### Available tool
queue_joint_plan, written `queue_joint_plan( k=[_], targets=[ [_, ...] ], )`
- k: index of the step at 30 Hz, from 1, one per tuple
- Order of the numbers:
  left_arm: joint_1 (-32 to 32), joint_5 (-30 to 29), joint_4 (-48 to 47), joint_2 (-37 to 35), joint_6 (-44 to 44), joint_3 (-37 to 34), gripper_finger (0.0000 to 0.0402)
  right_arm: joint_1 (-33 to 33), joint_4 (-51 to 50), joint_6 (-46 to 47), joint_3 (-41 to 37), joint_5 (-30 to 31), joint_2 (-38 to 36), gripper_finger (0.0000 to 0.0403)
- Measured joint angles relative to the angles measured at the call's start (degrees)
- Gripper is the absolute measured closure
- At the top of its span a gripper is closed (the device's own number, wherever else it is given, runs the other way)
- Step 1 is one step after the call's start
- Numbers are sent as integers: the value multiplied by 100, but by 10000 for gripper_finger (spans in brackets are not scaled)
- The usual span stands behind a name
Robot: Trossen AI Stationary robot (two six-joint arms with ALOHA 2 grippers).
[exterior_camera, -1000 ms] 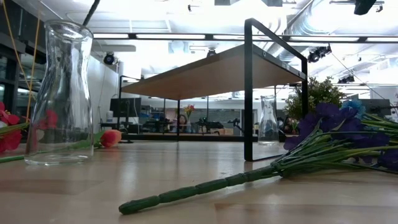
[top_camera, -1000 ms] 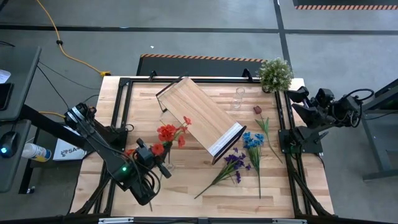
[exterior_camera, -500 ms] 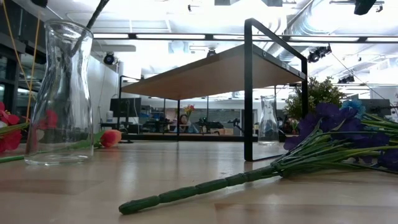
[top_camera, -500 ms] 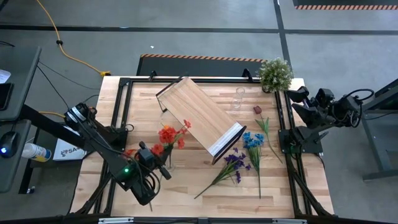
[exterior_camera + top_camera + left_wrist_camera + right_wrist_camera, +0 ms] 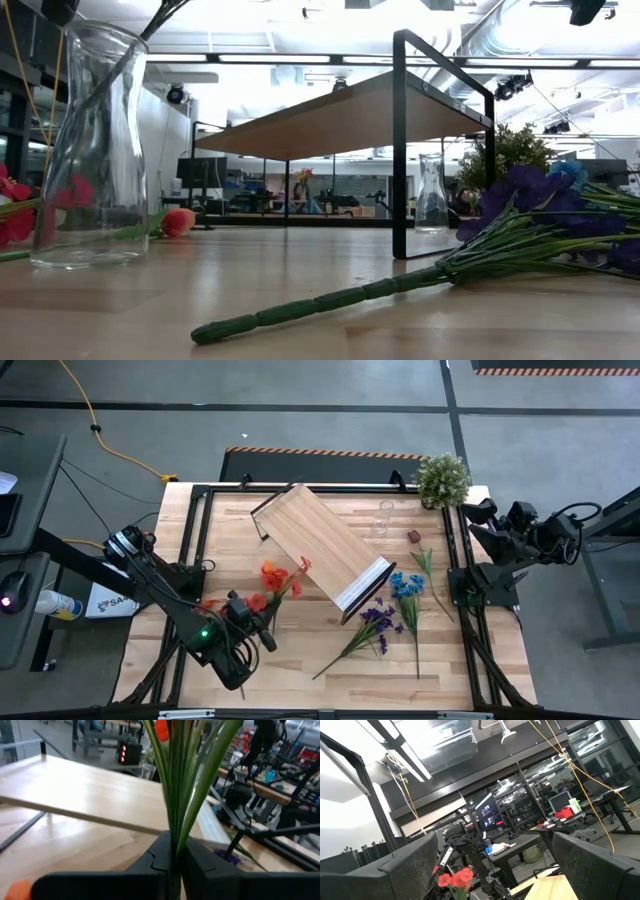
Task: Pick and place flowers into a vace then onto a shelf
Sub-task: Put the top orange flowers into the bottom transparent vase
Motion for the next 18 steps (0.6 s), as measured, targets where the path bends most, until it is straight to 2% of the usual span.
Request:
queue_joint_plan(
  k=[18],
  targets=[
    [-2, 410, -9, 0, -5, 0, 341, 0, -4, 44, 0, 2, 0, 22]
  ],
)
